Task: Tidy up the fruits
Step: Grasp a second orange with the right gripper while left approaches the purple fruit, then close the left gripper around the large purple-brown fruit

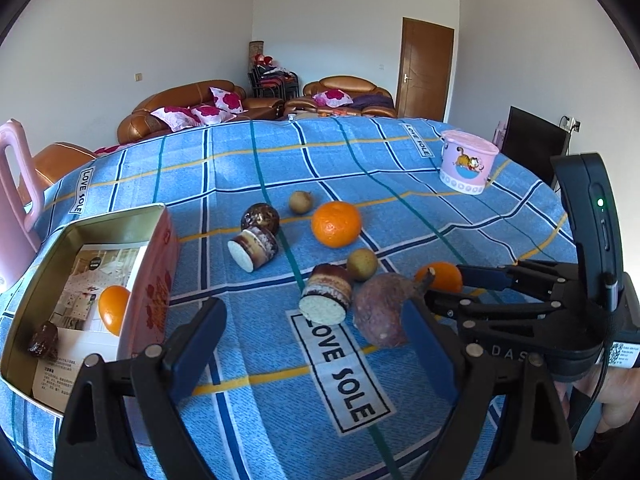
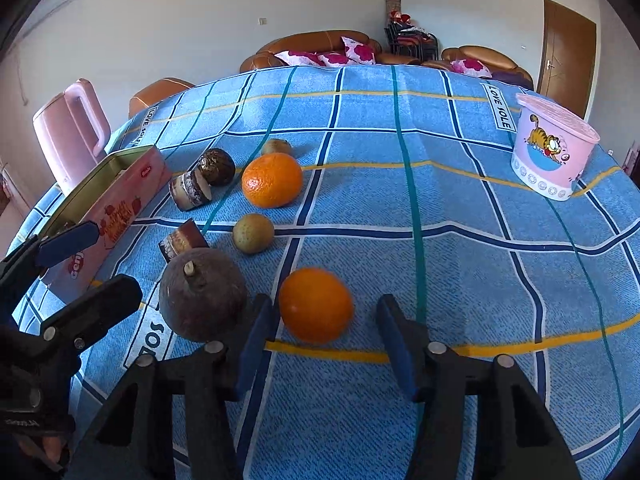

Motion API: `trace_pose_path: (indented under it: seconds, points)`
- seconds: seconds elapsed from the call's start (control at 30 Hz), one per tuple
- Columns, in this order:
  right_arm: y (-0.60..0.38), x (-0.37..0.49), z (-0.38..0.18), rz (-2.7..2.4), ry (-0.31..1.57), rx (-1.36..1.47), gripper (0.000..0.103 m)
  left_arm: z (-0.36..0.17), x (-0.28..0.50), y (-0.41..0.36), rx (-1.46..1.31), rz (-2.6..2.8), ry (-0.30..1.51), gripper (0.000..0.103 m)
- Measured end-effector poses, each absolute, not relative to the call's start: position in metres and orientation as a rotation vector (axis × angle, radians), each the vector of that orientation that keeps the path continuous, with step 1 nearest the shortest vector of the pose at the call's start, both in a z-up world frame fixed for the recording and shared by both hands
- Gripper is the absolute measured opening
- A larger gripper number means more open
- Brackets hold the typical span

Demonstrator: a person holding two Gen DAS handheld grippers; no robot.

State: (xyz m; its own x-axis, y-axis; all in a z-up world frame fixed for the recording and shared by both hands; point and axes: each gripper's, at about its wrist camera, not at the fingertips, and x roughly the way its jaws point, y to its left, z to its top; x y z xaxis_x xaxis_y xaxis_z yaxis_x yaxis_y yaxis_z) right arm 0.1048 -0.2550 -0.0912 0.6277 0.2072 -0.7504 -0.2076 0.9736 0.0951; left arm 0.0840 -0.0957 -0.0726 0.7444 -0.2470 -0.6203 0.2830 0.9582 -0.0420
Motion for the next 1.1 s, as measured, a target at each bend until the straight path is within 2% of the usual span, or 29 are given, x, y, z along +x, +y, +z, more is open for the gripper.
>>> trace_pose_path:
  seconds: [0.07, 0.1, 0.13, 0.2, 0.43, 0.5, 0.57, 0.63, 1.1]
  points:
    - [-0.256, 0.104, -0.091, 0.241, 0.859, 0.004, 0.049, -0.073, 0.083, -0.099, 0.066, -0.299, 0.67, 0.091]
    - [-0.255, 0.104, -0.091, 0.248, 0.857, 0.002, 0.04, -0.072, 0.082, -0.101, 0.071, -0.305, 0.669, 0.091]
    - [-0.254, 0.102, -0.09, 0.249, 0.852, -0.003, 0.036, -0.072, 0.08, -0.102, 0.075, -0.308, 0.668, 0.091]
    - [-0.255, 0.1, -0.087, 0.233, 0.834, -0.003, 0.036, -0.071, 0.078, -0.104, 0.079, -0.314, 0.665, 0.09]
    - [-0.272, 0.091, -0.079, 0.144, 0.753, 0.035, 0.035, -0.074, 0.075, -0.127, 0.142, -0.379, 0.689, 0.079]
    - [-0.272, 0.09, -0.078, 0.14, 0.748, 0.03, 0.035, -0.078, 0.078, -0.135, 0.167, -0.392, 0.714, 0.073]
    - [-0.269, 0.09, -0.077, 0.142, 0.743, 0.018, 0.035, -0.082, 0.082, -0.141, 0.181, -0.388, 0.74, 0.057]
    - [-0.269, 0.089, -0.076, 0.145, 0.739, 0.015, 0.035, -0.086, 0.087, -0.144, 0.186, -0.401, 0.765, 0.052]
    - [-0.269, 0.079, -0.07, 0.203, 0.676, 0.03, 0.035, -0.078, 0.084, -0.126, 0.089, -0.378, 0.708, 0.046]
